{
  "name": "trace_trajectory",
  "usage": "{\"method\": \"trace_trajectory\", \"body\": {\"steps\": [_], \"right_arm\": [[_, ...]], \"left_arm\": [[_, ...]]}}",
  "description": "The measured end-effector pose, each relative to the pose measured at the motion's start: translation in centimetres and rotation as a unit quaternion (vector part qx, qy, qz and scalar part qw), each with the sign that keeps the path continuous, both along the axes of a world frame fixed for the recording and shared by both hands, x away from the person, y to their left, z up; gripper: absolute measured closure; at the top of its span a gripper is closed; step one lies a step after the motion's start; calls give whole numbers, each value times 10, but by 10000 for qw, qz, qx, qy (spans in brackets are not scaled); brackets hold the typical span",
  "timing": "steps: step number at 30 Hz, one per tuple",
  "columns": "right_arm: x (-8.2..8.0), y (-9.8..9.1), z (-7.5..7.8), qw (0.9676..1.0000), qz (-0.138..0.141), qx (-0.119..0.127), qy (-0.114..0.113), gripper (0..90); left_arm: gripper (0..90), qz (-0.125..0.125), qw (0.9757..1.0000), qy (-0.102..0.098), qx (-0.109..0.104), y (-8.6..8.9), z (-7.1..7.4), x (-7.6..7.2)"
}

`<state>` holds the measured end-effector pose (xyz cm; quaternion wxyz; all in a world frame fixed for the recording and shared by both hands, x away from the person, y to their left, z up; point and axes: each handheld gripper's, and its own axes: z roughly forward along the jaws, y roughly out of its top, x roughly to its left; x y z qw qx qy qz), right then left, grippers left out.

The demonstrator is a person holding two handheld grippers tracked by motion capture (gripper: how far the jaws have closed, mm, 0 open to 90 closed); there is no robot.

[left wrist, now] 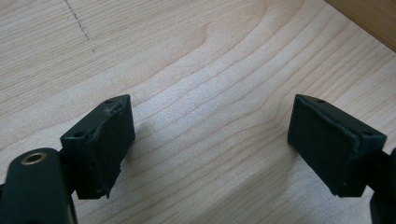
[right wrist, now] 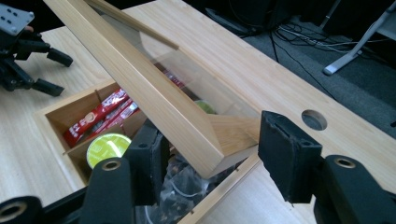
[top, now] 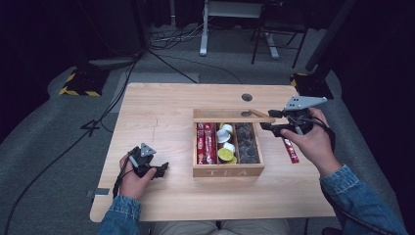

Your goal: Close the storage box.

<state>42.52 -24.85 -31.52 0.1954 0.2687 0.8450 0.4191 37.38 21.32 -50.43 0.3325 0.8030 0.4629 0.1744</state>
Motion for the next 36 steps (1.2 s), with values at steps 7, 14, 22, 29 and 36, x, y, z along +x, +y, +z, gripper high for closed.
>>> {"method": "trace_trajectory", "body": {"steps": [7,14,22,29,36], "right_arm": [[-13,1,-11,9998,41,-197,-7,429],[-22,2,-21,9990,116,-422,-106,421],[-28,2,-35,9987,139,-488,-37,391],[-34,3,-48,9982,151,-584,-31,364],[-37,3,-61,9978,136,-651,-2,335]], "left_arm": [[152,-1,10000,1,2,0,0,0],[152,-4,10000,2,9,0,0,0],[152,-4,10000,3,10,0,0,0],[152,-7,10000,5,18,0,0,0],[152,-9,10000,2,27,0,0,0]]}}
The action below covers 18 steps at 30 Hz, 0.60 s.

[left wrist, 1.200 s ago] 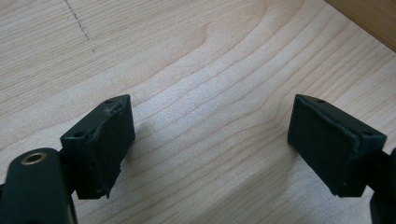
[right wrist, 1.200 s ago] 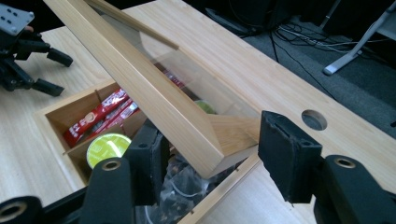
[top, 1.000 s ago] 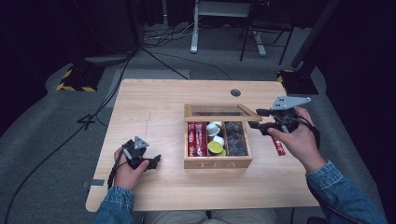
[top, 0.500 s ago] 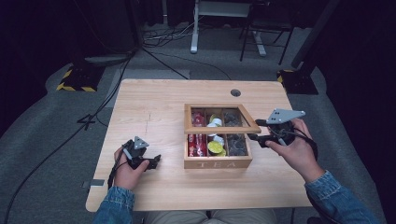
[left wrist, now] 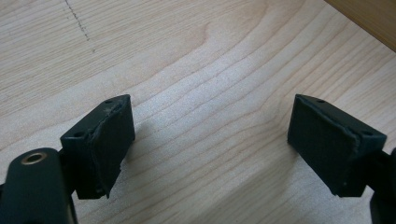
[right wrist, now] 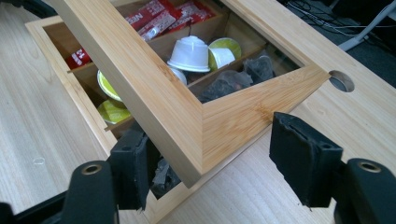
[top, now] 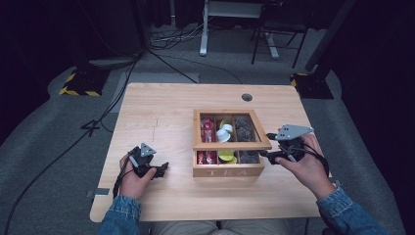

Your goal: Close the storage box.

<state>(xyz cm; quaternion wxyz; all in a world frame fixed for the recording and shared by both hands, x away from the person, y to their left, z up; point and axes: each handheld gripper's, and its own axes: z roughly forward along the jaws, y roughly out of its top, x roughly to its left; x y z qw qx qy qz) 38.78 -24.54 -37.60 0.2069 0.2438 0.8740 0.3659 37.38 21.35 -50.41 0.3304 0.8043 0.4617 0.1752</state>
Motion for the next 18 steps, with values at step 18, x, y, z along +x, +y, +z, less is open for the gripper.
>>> {"method": "trace_trajectory", "body": {"steps": [18], "right_arm": [[-3,2,-30,9991,-30,-216,359,293]], "left_arm": [[152,-1,10000,0,3,0,0,0]]}}
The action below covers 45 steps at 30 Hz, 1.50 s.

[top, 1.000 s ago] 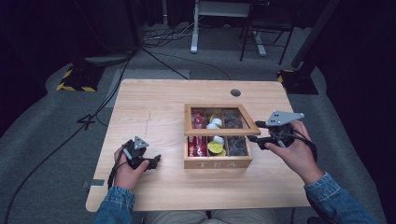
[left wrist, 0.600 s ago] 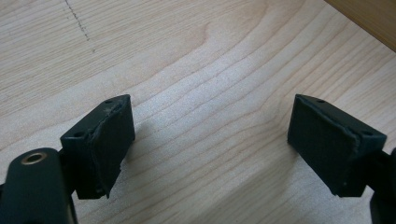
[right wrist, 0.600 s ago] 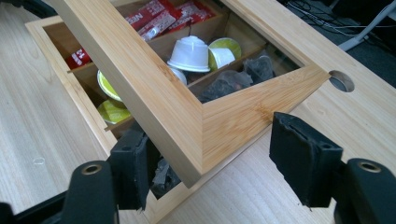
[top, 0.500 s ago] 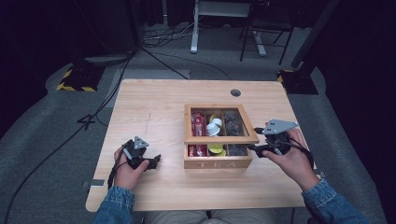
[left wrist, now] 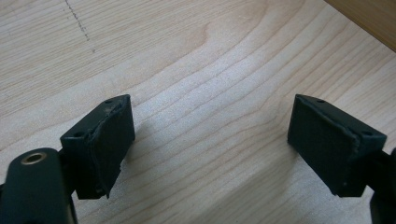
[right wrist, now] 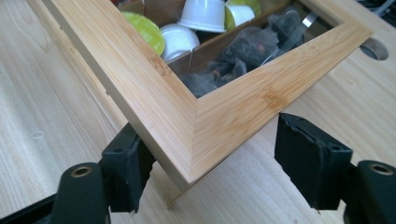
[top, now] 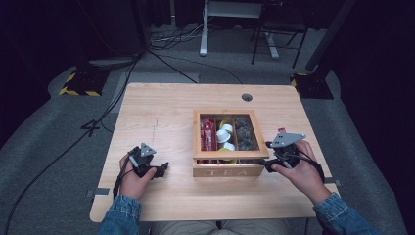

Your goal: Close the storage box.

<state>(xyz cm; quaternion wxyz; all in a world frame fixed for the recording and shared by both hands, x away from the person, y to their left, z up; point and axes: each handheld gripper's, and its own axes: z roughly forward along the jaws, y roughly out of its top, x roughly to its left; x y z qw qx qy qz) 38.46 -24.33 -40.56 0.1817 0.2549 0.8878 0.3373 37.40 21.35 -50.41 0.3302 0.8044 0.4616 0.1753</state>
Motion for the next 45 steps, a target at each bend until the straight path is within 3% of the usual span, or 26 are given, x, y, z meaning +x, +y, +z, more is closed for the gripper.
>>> {"method": "trace_trajectory", "body": {"steps": [8,14,18,24,32,41,45], "right_arm": [[1,2,-9,9998,31,-150,126,298],[1,1,-10,9997,44,-95,241,314],[1,0,-10,9989,41,-40,474,312],[1,1,-19,9962,38,-157,860,291],[-2,-2,-17,9967,63,-39,814,295],[-3,-14,7,9970,-62,463,615,293],[-1,-19,13,9970,-173,561,510,293]], "left_arm": [[152,1,10000,0,-2,0,0,0],[152,0,10000,0,0,0,0,0],[152,0,10000,0,-1,0,0,0],[152,-1,10000,4,2,0,0,0],[151,-8,10000,18,-1,0,0,0],[150,1,10000,8,-17,0,0,1],[147,-22,10000,7,-12,0,0,2]]}}
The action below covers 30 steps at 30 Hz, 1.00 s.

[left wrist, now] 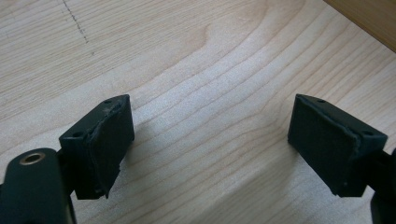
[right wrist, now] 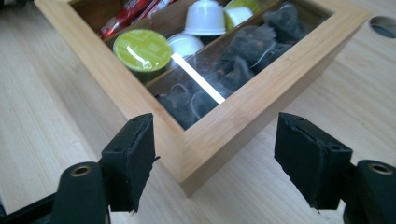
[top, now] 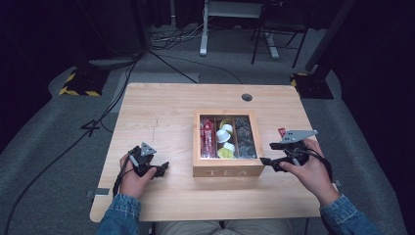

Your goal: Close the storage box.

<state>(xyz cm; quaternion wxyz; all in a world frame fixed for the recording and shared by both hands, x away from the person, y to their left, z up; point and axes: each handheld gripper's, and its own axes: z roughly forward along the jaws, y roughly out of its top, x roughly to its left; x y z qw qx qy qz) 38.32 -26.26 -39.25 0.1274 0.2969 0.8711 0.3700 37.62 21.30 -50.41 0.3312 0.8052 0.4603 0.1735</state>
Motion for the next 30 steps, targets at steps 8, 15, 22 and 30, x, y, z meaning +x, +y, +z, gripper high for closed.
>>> {"method": "trace_trajectory", "body": {"steps": [8,15,22,30], "right_arm": [[8,-13,11,9990,-331,235,-168,296],[20,-24,18,9974,-607,248,-302,306],[31,-39,19,9947,-918,245,-383,314],[44,-65,9,9892,-1362,234,-483,316]], "left_arm": [[142,-20,10000,5,3,0,0,1],[141,-14,10000,12,-3,-1,0,2],[138,7,10000,18,-1,-2,0,2],[134,-18,10000,17,29,-2,0,4]]}}
